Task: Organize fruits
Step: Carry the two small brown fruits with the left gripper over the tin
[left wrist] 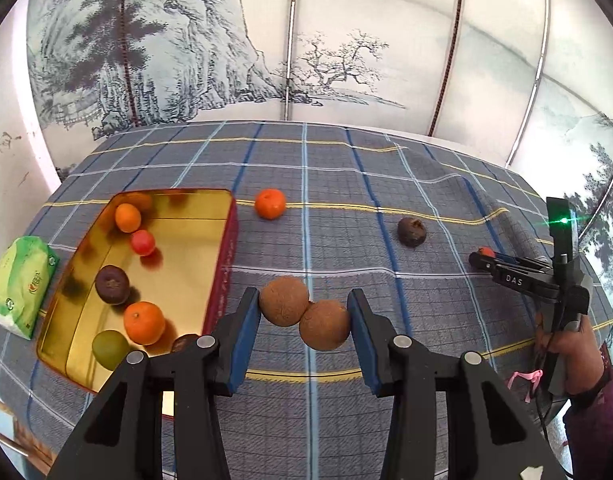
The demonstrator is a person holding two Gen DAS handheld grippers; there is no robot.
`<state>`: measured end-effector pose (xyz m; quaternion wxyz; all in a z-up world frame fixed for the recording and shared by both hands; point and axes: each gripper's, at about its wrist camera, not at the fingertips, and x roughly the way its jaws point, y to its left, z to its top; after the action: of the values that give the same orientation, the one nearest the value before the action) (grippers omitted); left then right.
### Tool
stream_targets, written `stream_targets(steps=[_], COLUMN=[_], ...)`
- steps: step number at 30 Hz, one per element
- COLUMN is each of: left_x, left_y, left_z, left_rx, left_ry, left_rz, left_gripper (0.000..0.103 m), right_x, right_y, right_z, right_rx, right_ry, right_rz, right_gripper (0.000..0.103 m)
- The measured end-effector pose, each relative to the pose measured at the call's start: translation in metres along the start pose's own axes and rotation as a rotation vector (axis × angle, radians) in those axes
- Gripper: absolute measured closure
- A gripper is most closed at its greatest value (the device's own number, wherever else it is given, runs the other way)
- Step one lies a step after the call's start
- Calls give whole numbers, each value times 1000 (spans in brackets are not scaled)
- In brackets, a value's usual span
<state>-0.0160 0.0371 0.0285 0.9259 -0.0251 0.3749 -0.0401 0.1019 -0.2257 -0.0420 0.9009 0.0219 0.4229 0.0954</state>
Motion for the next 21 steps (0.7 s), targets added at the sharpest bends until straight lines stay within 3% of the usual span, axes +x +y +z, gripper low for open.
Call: stream_targets(steps=[21], left_x=[15], left_y=[38], left_z=[-2], left_rx=[-49], left_ry=[13], left_rz=[89], left_gripper=[63], right_x=[2], right_y=[2], right_z=[0], right_rx=[-3], right_ry=[0], right_rz=[-8], right_gripper=[67])
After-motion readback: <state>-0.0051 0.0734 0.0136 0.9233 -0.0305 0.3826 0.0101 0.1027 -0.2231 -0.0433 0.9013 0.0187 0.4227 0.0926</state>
